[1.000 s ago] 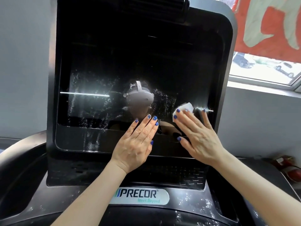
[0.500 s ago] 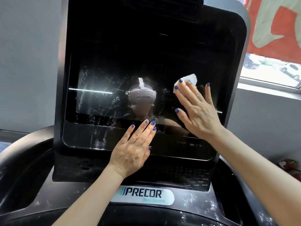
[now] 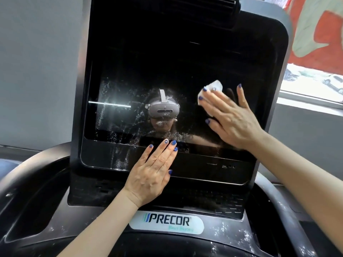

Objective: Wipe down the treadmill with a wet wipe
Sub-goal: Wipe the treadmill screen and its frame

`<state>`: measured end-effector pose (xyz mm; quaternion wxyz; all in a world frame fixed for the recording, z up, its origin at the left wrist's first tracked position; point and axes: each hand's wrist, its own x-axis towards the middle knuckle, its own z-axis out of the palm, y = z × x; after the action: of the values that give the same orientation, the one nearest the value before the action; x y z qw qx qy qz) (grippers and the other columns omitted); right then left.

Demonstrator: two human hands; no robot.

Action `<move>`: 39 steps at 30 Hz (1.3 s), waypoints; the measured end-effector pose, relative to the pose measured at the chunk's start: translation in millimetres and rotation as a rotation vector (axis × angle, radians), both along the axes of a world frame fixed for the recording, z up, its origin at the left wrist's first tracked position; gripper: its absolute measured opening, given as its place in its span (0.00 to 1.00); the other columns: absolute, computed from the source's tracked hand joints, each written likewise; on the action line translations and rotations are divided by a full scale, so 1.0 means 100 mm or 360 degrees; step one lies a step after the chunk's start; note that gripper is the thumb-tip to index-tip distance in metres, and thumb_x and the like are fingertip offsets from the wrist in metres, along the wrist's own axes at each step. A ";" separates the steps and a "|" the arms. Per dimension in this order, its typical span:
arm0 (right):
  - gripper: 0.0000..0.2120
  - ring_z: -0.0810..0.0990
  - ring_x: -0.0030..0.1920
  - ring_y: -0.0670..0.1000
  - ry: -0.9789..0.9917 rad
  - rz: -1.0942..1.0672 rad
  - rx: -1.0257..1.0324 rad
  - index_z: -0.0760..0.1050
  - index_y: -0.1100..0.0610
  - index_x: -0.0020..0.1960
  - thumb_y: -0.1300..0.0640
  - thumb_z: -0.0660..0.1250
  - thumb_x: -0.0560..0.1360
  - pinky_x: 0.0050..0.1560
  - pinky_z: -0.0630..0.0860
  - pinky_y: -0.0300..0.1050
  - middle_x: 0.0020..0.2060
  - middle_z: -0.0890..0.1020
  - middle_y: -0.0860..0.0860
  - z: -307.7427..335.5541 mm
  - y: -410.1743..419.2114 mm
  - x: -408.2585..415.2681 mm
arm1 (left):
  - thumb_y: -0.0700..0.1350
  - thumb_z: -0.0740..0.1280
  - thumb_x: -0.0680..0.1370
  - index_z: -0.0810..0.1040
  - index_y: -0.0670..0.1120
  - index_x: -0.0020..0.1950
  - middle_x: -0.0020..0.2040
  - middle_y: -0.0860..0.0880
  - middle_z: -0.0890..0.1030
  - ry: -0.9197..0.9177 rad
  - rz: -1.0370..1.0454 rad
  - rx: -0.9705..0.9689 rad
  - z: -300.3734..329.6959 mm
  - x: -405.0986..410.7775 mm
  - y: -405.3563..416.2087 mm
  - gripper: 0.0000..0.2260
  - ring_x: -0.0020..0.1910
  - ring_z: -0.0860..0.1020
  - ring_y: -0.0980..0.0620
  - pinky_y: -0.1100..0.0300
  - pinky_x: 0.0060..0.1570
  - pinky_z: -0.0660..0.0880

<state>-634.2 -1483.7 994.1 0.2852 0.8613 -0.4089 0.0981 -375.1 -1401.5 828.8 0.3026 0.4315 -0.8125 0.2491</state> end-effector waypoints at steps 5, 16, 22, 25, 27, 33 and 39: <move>0.29 0.48 0.81 0.49 -0.0259 -0.0129 0.0049 0.55 0.52 0.82 0.43 0.49 0.84 0.78 0.38 0.65 0.81 0.52 0.47 -0.10 -0.02 0.33 | 0.47 0.55 0.84 0.61 0.40 0.80 0.80 0.42 0.62 -0.0030 0.0082 0.0002 -0.05 0.10 0.03 0.25 0.80 0.59 0.45 0.45 0.79 0.52; 0.29 0.55 0.80 0.49 0.0207 0.0142 0.0106 0.57 0.49 0.81 0.44 0.53 0.82 0.78 0.43 0.68 0.81 0.55 0.46 -0.37 0.29 0.10 | 0.47 0.52 0.85 0.63 0.40 0.80 0.80 0.43 0.62 -0.0078 0.0112 0.0003 -0.07 0.09 0.02 0.24 0.80 0.60 0.46 0.46 0.79 0.53; 0.28 0.57 0.80 0.52 -0.0040 0.0127 0.0046 0.59 0.51 0.81 0.44 0.54 0.82 0.77 0.42 0.69 0.80 0.58 0.48 -0.03 -0.02 0.36 | 0.48 0.56 0.84 0.62 0.40 0.80 0.81 0.43 0.60 -0.0076 0.0107 0.0037 -0.06 0.10 0.03 0.25 0.81 0.58 0.46 0.47 0.80 0.52; 0.28 0.55 0.80 0.50 0.0041 0.0217 0.0042 0.59 0.51 0.81 0.45 0.54 0.82 0.78 0.41 0.68 0.81 0.57 0.48 0.07 -0.16 0.74 | 0.48 0.55 0.84 0.60 0.41 0.81 0.81 0.44 0.60 -0.0061 0.0120 0.0061 -0.05 0.10 0.04 0.26 0.81 0.57 0.47 0.48 0.80 0.50; 0.28 0.55 0.81 0.50 0.0087 0.0261 0.0048 0.60 0.51 0.81 0.45 0.52 0.82 0.78 0.41 0.67 0.81 0.57 0.47 0.09 -0.22 0.94 | 0.48 0.55 0.83 0.60 0.41 0.81 0.82 0.44 0.59 -0.0068 0.0128 0.0077 -0.04 0.10 0.05 0.26 0.81 0.56 0.47 0.48 0.80 0.50; 0.28 0.54 0.81 0.48 0.0165 0.0277 0.0024 0.58 0.49 0.81 0.47 0.55 0.82 0.78 0.40 0.67 0.81 0.57 0.46 0.13 -0.20 0.53 | 0.48 0.55 0.84 0.61 0.41 0.80 0.81 0.44 0.60 -0.0072 0.0102 0.0065 -0.04 0.10 0.04 0.25 0.81 0.57 0.47 0.48 0.80 0.49; 0.28 0.54 0.80 0.48 -0.0028 0.0164 0.0057 0.62 0.52 0.80 0.46 0.53 0.82 0.77 0.40 0.69 0.80 0.58 0.46 0.07 -0.07 0.21 | 0.48 0.54 0.84 0.60 0.41 0.81 0.81 0.44 0.60 -0.0062 0.0108 0.0046 -0.07 0.10 0.03 0.25 0.81 0.58 0.47 0.48 0.80 0.49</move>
<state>-613.4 -1490.7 1001.3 0.2607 0.8852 -0.3683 0.1129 -365.2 -1398.6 821.7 0.2719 0.4580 -0.8067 0.2559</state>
